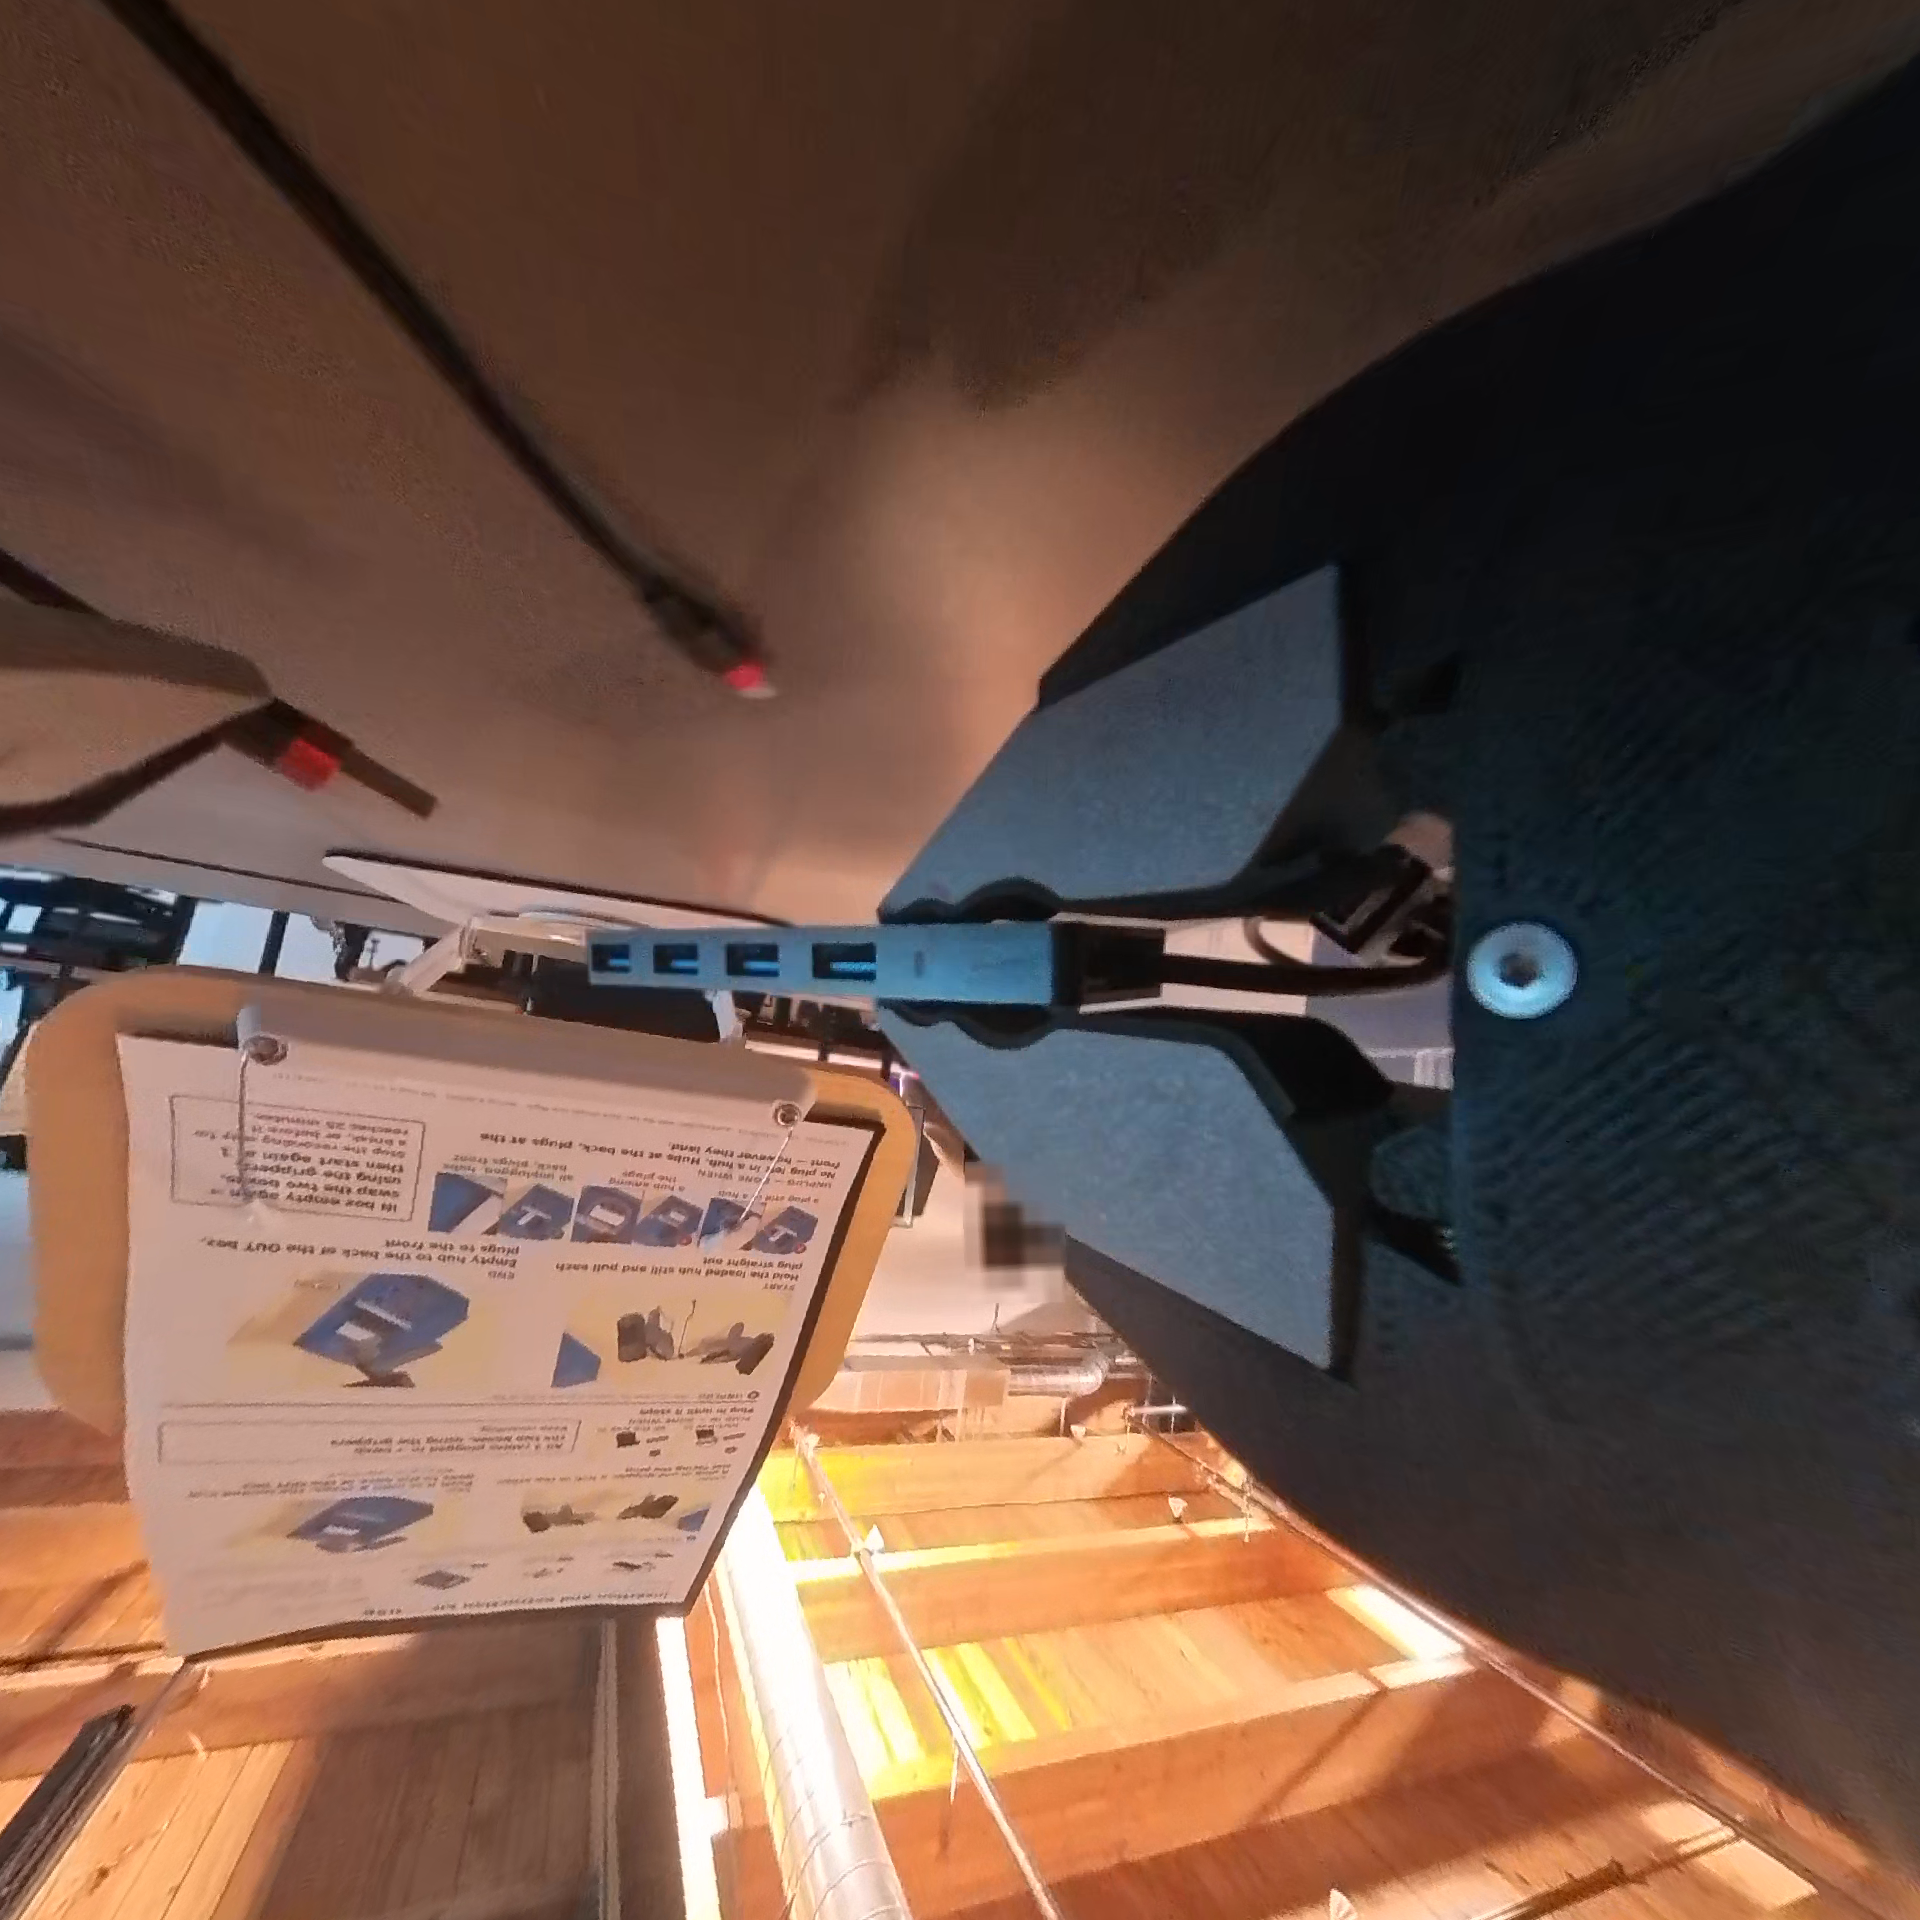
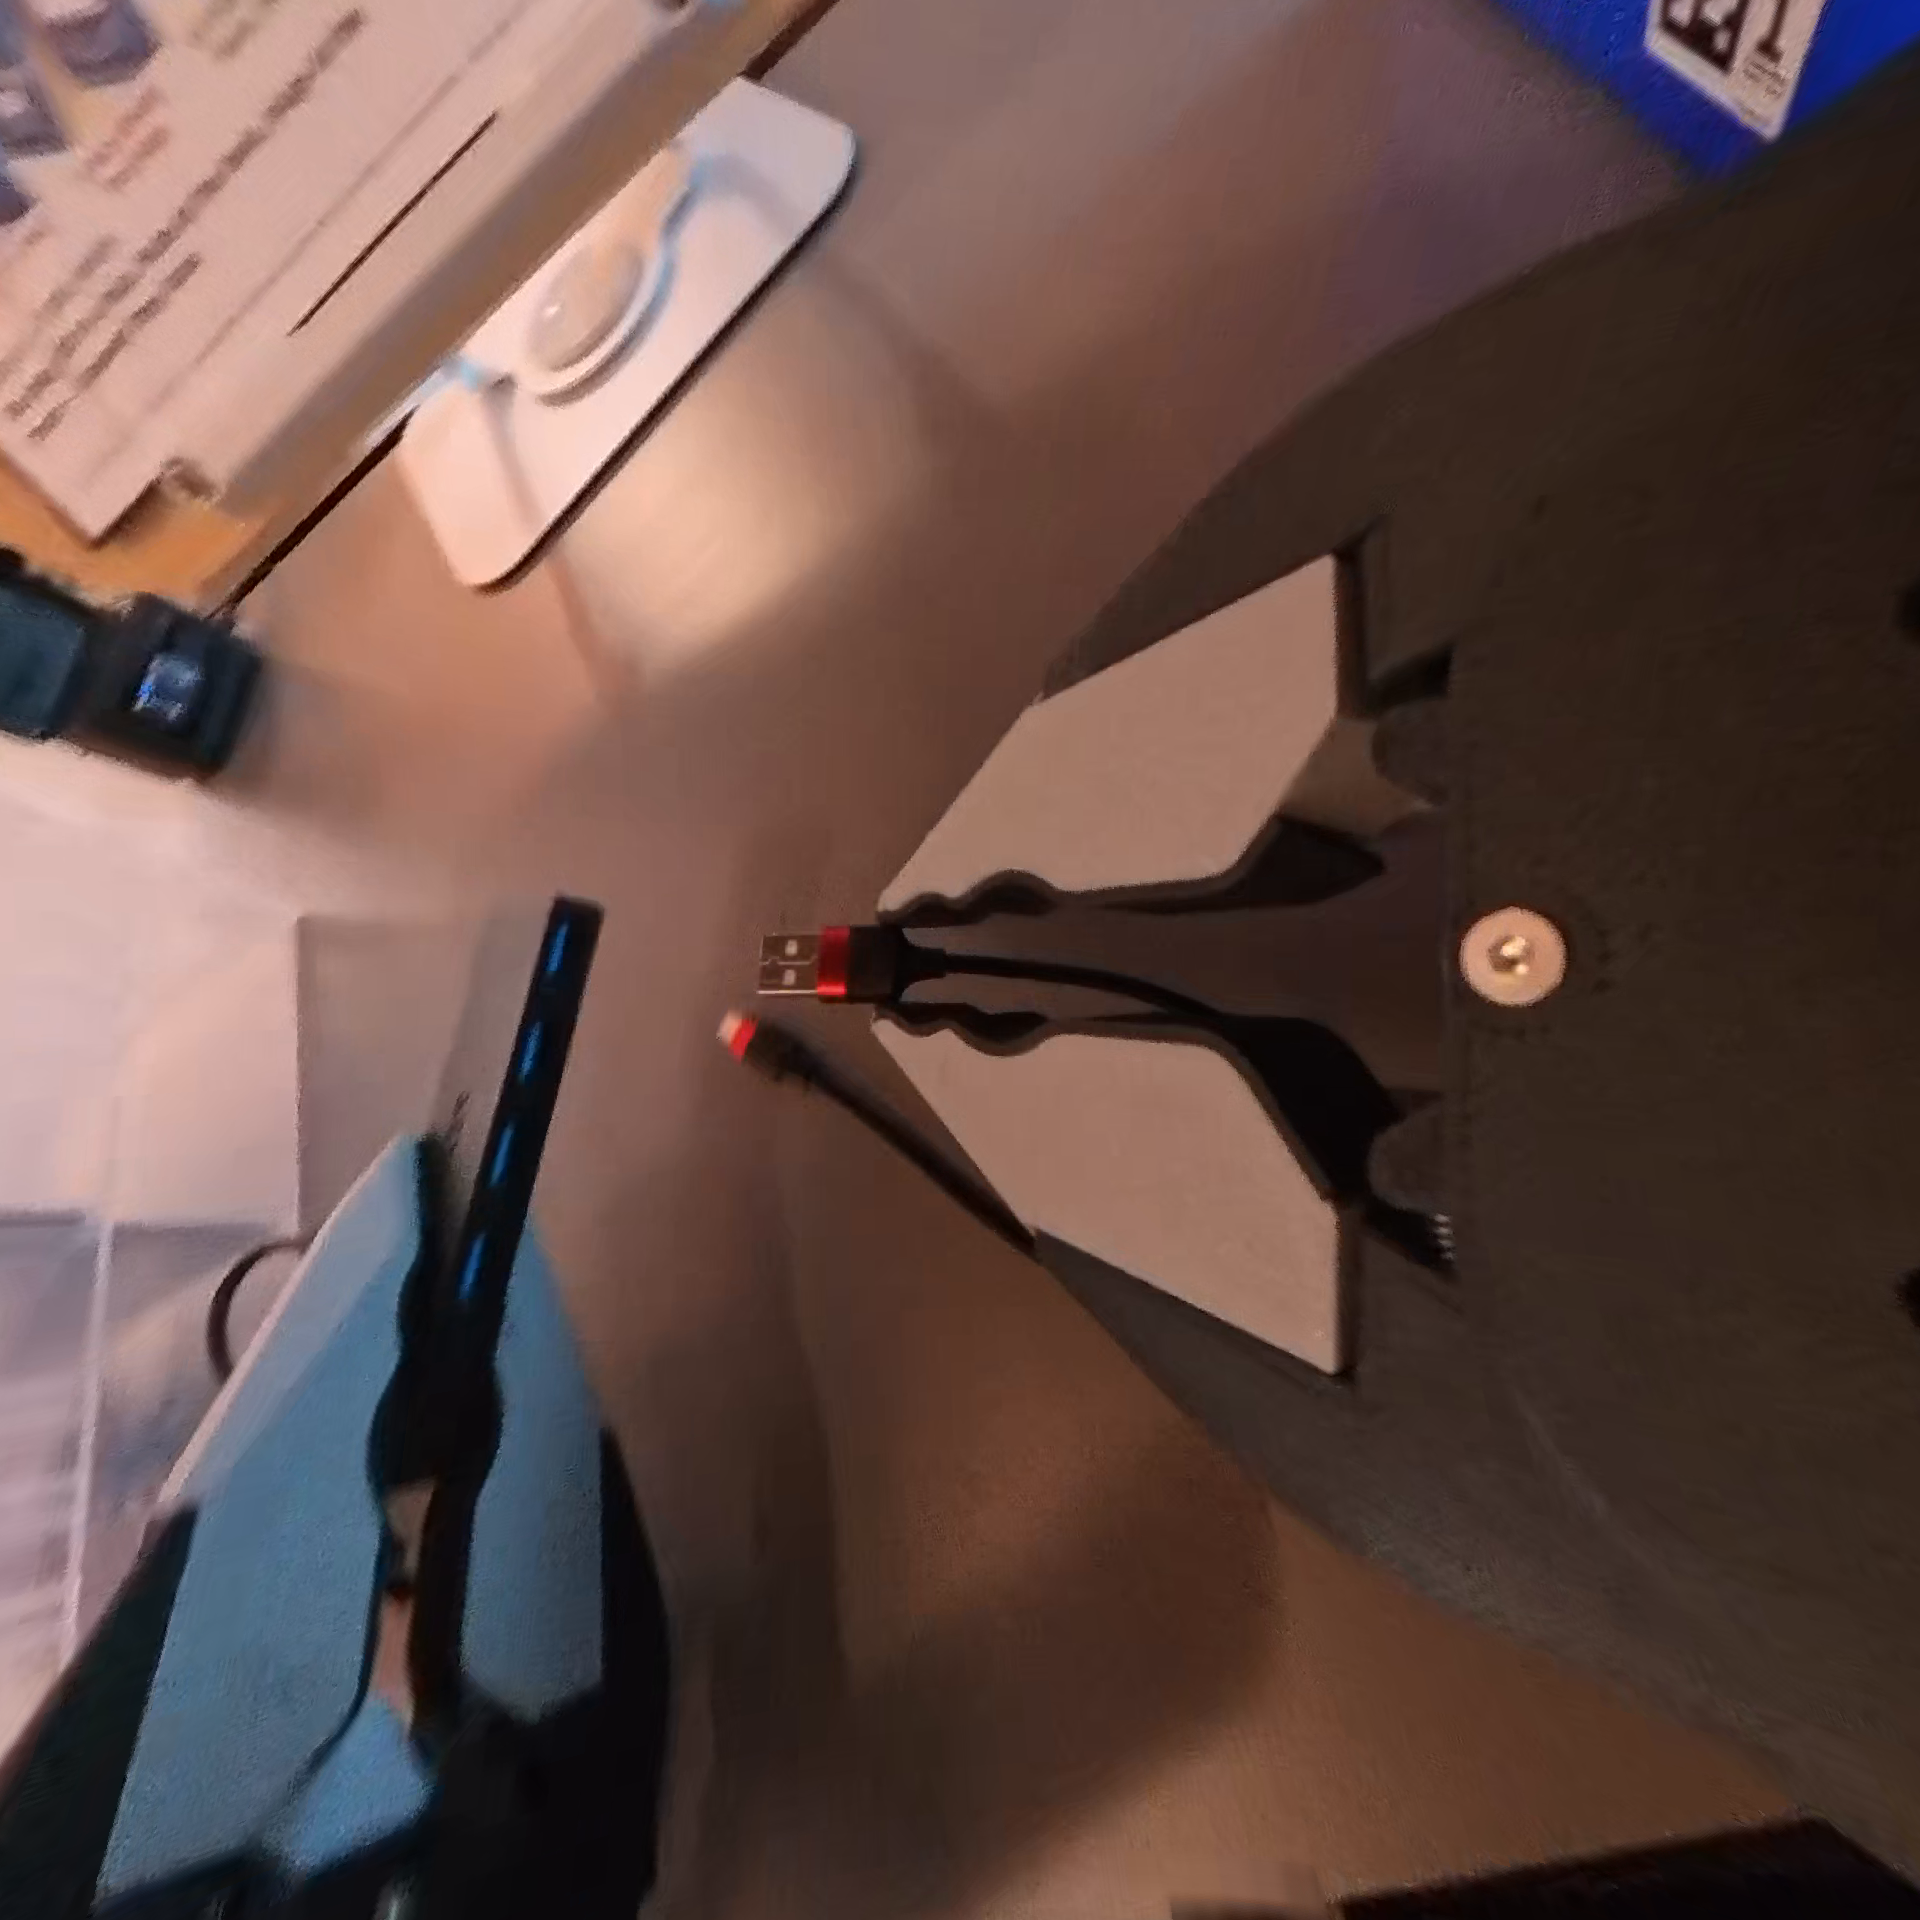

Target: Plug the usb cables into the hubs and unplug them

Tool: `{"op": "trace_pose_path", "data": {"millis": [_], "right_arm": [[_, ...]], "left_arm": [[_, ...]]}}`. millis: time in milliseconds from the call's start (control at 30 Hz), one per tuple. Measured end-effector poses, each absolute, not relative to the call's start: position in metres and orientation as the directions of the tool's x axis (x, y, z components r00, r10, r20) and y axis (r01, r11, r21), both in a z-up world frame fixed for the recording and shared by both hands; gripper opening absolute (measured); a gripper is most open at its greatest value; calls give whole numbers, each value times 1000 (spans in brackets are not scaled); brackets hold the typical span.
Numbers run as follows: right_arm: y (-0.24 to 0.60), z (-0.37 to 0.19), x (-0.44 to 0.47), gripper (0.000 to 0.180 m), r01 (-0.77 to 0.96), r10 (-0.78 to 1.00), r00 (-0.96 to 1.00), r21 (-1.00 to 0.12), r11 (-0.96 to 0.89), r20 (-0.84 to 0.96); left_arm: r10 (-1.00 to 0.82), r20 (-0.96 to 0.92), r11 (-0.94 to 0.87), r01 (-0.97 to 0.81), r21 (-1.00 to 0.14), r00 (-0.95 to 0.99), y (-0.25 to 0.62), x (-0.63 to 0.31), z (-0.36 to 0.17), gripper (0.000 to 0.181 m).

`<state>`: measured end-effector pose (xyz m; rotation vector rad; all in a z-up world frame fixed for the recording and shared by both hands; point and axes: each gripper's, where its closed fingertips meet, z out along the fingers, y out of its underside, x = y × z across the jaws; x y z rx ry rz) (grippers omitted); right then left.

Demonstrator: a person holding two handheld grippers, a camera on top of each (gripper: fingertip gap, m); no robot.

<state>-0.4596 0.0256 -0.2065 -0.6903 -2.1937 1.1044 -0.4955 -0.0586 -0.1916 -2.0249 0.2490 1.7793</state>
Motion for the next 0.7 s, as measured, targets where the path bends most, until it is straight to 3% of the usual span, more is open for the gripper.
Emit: {"op": "trace_pose_path", "data": {"millis": [267,567,700], "right_arm": [[-8,-192,-441,12,35,583,-744,-853,521,326],[-21,-126,-387,11,-262,370,-878,-952,157,303],[-7,-108,-381,10,-242,358,-904,-970,21,234]], "left_arm": [[42,-998,-927,-373,-25,-36,-62,-494,-183,7],[106,-994,-924,-367,-106,20,-69,-496,-183,8],[91,-996,-927,-366,-88,9,-68,-496,-184,8]]}}
